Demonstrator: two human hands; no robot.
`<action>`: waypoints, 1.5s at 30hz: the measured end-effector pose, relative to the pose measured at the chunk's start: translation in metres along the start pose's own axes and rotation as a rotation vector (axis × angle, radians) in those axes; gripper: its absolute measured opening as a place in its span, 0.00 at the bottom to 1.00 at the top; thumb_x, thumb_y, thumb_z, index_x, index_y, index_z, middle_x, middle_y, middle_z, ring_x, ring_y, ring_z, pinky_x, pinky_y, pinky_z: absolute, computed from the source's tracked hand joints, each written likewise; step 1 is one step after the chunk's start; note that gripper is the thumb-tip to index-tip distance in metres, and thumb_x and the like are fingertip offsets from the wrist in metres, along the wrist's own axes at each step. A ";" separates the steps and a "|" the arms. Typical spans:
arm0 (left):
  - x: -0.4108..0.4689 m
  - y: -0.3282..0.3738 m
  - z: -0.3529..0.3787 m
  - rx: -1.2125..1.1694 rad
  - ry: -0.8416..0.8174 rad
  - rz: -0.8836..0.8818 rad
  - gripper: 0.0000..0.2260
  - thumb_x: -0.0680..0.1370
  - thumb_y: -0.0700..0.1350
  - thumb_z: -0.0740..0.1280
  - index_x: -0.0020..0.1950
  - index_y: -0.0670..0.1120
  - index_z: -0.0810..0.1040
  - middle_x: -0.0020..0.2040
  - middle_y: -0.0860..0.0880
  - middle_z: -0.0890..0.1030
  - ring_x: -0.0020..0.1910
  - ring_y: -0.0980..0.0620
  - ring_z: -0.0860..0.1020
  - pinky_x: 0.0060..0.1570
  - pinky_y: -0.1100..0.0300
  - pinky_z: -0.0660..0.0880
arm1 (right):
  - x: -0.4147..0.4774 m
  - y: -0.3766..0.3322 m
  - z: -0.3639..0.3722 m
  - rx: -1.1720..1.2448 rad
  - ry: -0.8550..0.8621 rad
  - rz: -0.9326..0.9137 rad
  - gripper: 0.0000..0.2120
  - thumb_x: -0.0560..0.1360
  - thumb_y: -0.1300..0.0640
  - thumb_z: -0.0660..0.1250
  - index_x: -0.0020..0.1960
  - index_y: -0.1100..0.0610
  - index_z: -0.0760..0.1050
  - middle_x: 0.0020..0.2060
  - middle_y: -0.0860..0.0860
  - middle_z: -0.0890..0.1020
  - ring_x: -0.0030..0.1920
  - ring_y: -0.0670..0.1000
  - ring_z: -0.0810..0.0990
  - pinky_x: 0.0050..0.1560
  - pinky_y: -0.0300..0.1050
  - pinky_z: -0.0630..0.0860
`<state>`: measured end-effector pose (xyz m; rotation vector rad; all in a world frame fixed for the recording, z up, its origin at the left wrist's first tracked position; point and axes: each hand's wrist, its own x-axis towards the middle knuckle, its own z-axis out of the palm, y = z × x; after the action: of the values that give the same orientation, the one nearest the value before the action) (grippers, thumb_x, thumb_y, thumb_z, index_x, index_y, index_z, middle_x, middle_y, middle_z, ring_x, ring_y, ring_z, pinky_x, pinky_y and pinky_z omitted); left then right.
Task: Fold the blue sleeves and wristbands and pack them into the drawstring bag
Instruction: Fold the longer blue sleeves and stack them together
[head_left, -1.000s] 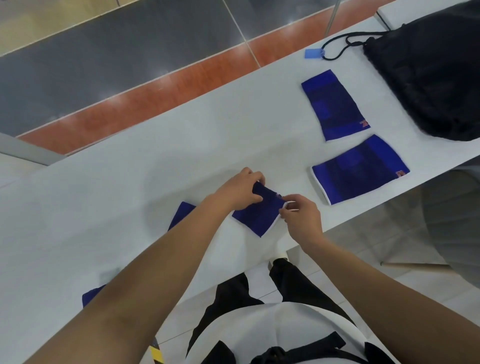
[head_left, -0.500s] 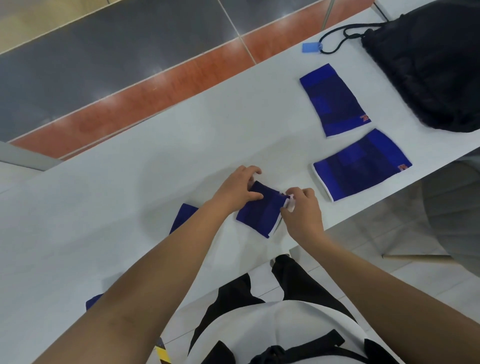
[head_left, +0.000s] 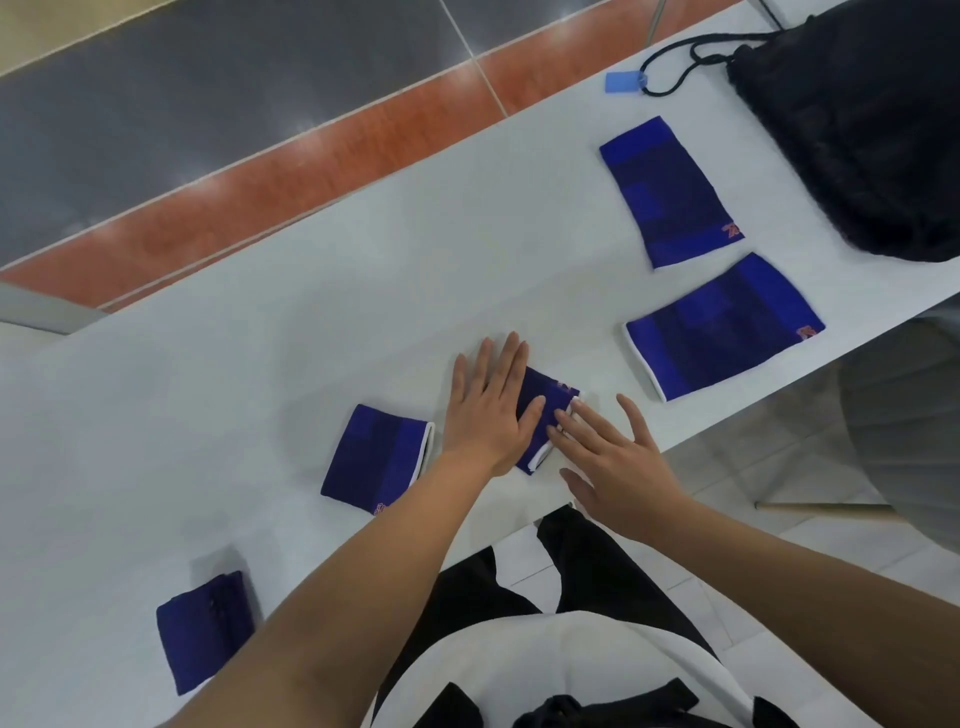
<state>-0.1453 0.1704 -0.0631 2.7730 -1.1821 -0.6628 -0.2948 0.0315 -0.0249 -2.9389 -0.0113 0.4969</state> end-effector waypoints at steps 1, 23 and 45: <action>0.001 -0.001 0.000 -0.009 0.005 0.009 0.32 0.82 0.61 0.41 0.81 0.49 0.35 0.81 0.52 0.33 0.79 0.48 0.33 0.78 0.43 0.37 | 0.000 0.000 0.000 -0.002 0.011 -0.001 0.24 0.79 0.46 0.54 0.71 0.53 0.73 0.72 0.53 0.75 0.75 0.56 0.67 0.73 0.69 0.56; -0.009 0.005 -0.066 -1.187 0.001 -0.680 0.12 0.73 0.44 0.77 0.55 0.42 0.84 0.50 0.48 0.85 0.52 0.49 0.82 0.48 0.57 0.78 | 0.003 0.016 -0.011 0.145 -0.095 -0.064 0.27 0.82 0.46 0.57 0.79 0.47 0.58 0.80 0.46 0.56 0.81 0.48 0.47 0.77 0.63 0.41; -0.188 -0.009 -0.080 -1.837 0.386 -0.531 0.19 0.75 0.33 0.71 0.66 0.43 0.79 0.61 0.43 0.83 0.61 0.42 0.81 0.60 0.50 0.78 | 0.071 -0.068 -0.115 1.678 -0.426 0.194 0.14 0.76 0.59 0.71 0.60 0.61 0.81 0.56 0.58 0.85 0.53 0.59 0.84 0.55 0.53 0.81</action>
<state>-0.2226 0.2992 0.0764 1.3293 0.3517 -0.6124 -0.1890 0.0830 0.0698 -1.1814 0.4109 0.6537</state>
